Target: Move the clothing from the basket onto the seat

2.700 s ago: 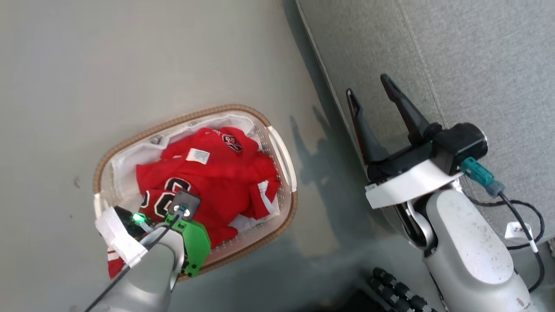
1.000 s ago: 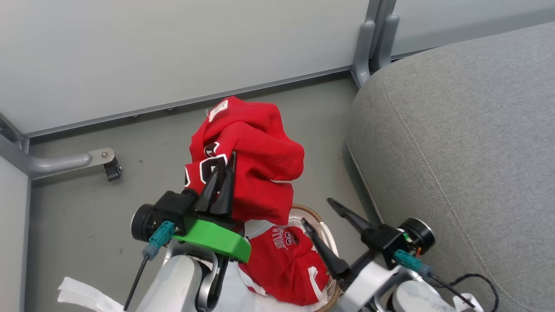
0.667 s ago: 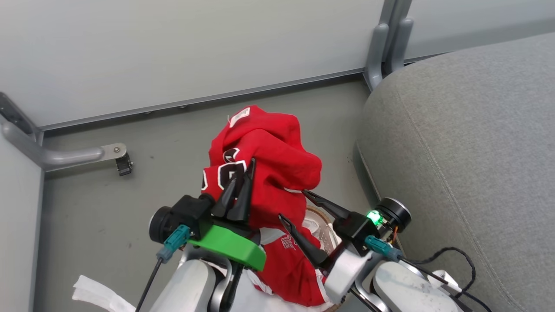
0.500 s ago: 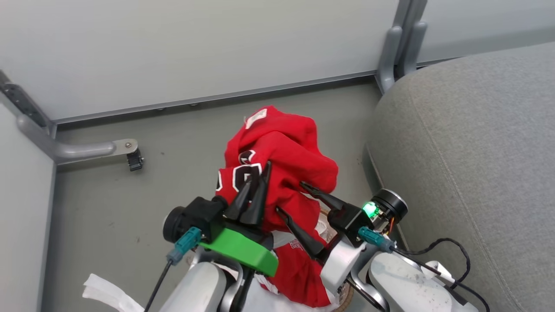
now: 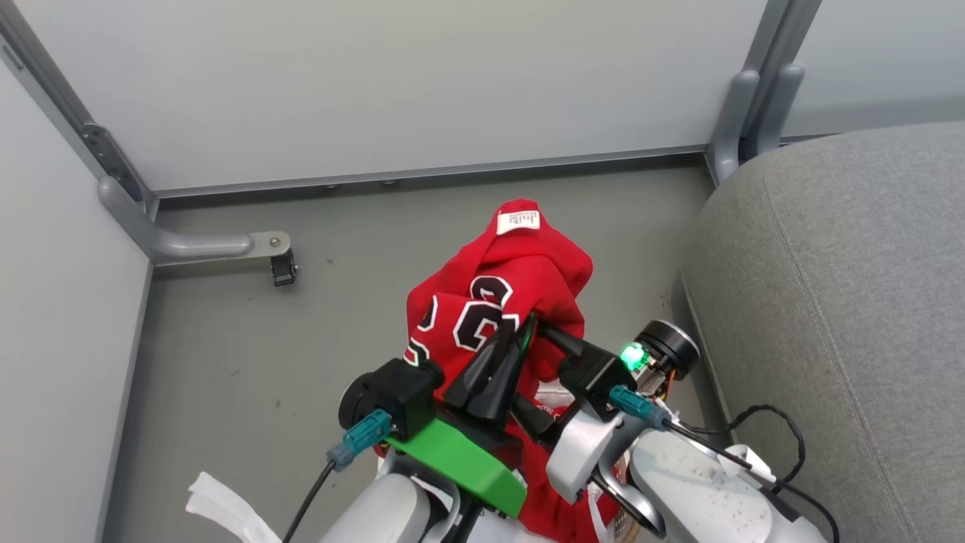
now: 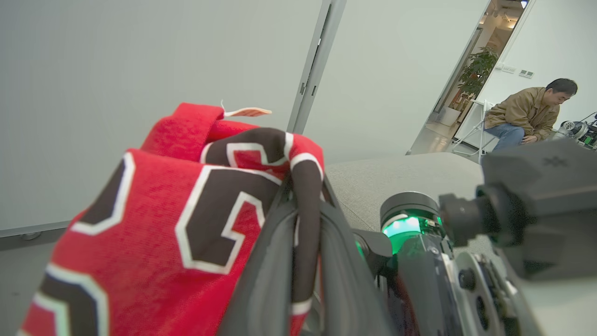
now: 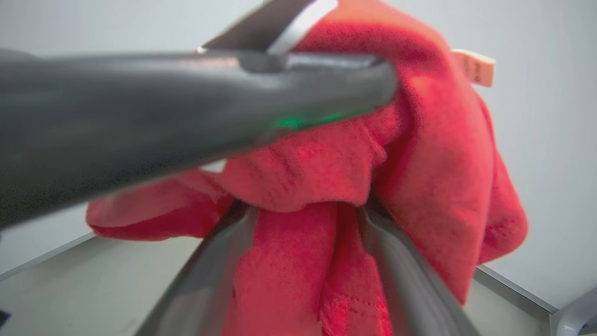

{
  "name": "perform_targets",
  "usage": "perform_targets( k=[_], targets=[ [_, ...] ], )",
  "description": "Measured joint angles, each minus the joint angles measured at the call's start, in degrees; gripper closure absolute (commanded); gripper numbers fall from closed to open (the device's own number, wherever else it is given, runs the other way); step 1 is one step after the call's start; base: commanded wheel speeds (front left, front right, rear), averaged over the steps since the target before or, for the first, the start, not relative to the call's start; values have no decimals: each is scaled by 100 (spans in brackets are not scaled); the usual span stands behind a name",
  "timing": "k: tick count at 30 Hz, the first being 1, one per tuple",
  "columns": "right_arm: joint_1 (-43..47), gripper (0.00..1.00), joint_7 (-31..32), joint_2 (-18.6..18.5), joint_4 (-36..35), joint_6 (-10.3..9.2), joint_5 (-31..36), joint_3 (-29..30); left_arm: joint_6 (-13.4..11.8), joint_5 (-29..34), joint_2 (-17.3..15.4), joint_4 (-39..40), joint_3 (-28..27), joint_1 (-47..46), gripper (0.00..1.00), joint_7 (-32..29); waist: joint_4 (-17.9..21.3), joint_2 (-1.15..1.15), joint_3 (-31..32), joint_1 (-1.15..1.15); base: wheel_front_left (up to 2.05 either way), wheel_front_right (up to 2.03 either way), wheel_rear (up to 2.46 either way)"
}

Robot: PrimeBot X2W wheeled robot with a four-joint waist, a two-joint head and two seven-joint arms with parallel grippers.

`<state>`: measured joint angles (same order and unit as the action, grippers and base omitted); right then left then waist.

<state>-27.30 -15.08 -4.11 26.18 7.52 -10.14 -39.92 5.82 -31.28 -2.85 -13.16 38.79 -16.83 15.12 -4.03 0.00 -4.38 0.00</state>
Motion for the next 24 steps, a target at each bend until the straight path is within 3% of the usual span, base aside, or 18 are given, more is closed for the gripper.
perform_targets(
  k=[2, 3, 4, 5, 14, 15, 16, 17, 24],
  targets=[
    [7, 58, 0, 5, -27, 0, 7, 25, 22, -78, 0, -9, 36, 6, 100, 0, -22, 0, 34, 0, 0, 0, 0],
    [19, 69, 0, 8, -45, 0, 7, 43, 23, -98, 0, -12, 45, 7, 100, 0, -31, 0, 51, 0, 0, 0, 0],
    [31, 92, 0, 9, -62, 0, 7, 51, 25, -115, 0, -15, 56, 10, 100, 0, -36, 0, 65, 0, 0, 0, 0],
    [38, 100, 0, 10, -78, 0, 7, 57, 30, -149, 0, -19, 65, 13, 100, 0, -41, 0, 80, 0, 0, 0, 0],
    [204, 100, 0, -18, -249, 0, -38, 240, 40, -114, 2, -71, 22, 42, 100, 1, 4, 0, 118, 0, 0, 0, 0],
    [227, 100, 0, -27, -258, 0, -40, 271, 16, -54, 2, -75, 9, 42, 89, 1, 18, 0, 116, 0, 0, 0, 0],
    [244, 100, 0, -35, -275, 0, -40, 300, -4, -3, 2, -73, -2, 42, 51, 1, 36, 0, 113, 0, 0, 0, 0],
    [269, 100, 0, -37, -289, 0, -44, 326, -11, 14, 3, -79, -12, 42, 0, 2, 53, 0, 109, 0, 0, 0, 0],
    [503, 100, 1, -100, -446, 0, -104, 666, -77, 376, 2, -77, -208, 49, 0, 4, 364, 0, 38, 0, 0, 0, 0]
  ],
)
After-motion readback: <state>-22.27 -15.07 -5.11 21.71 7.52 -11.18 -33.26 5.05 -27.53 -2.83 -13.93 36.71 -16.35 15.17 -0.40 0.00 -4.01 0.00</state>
